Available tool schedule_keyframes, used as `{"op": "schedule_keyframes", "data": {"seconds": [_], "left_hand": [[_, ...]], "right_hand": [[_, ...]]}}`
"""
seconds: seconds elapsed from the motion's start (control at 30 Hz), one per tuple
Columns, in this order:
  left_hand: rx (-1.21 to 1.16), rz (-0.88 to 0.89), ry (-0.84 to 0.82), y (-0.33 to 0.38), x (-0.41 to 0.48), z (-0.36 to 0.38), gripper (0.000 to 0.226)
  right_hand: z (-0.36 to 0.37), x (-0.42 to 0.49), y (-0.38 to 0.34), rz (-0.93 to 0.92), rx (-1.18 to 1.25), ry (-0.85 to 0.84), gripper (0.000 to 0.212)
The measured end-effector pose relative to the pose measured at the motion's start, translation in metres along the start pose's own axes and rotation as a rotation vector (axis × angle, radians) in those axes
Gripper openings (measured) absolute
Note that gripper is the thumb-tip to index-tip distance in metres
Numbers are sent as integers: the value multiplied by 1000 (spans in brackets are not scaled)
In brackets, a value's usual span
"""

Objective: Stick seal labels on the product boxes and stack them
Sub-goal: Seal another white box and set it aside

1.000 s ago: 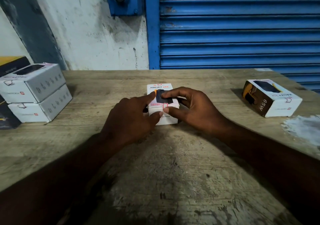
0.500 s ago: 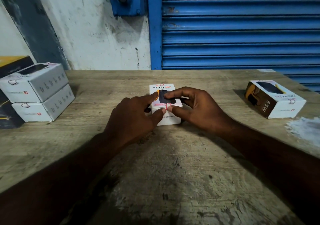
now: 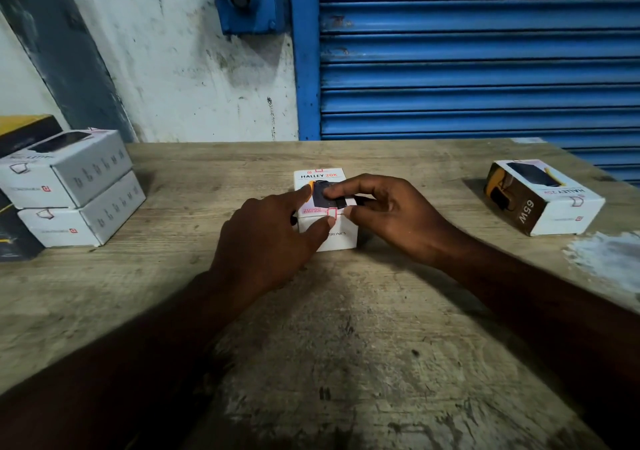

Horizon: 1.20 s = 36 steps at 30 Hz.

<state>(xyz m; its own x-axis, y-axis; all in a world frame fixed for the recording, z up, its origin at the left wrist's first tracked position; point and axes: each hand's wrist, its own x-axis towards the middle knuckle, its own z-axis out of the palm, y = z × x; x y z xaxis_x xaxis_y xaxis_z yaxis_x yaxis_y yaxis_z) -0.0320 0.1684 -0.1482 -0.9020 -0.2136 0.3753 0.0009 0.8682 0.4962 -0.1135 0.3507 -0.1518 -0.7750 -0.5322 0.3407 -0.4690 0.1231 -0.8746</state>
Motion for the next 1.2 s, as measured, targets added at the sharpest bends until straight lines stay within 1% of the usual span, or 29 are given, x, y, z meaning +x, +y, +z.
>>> {"op": "schedule_keyframes", "data": {"seconds": [0.07, 0.17, 0.27, 0.5, 0.57, 0.63, 0.7, 0.8, 0.87, 0.93, 1.2], "left_hand": [[-19, 25, -10, -2, -1, -1, 63], [-34, 62, -23, -5, -1, -3, 62], [-24, 77, -46, -8, 2, -4, 66], [-46, 108, -57, -14, 4, -2, 70], [-49, 117, -53, -15, 5, -1, 70], [-53, 128, -43, -15, 5, 0, 70], [-57, 135, -37, -15, 4, 0, 70], [-76, 140, -38, -16, 4, -1, 68], [-87, 149, -36, -17, 5, -1, 67], [-81, 168, -38, -16, 6, -1, 67], [-61, 172, -43, -17, 8, -1, 67]], "right_hand": [[2, 1, 0, -2, -8, 28, 24], [6, 2, -2, -10, -49, 55, 21], [9, 3, -4, -15, -79, 70, 22], [13, 4, -3, 10, -48, 98, 23], [21, 5, -5, 26, -17, 139, 27], [30, 6, -9, 39, 25, 214, 32], [36, 8, -12, 107, 89, 261, 39], [38, 11, -15, 313, 257, 280, 50], [37, 12, -16, 403, 382, 277, 59], [37, 12, -17, 438, 433, 267, 65], [38, 15, -17, 447, 411, 271, 59]]}}
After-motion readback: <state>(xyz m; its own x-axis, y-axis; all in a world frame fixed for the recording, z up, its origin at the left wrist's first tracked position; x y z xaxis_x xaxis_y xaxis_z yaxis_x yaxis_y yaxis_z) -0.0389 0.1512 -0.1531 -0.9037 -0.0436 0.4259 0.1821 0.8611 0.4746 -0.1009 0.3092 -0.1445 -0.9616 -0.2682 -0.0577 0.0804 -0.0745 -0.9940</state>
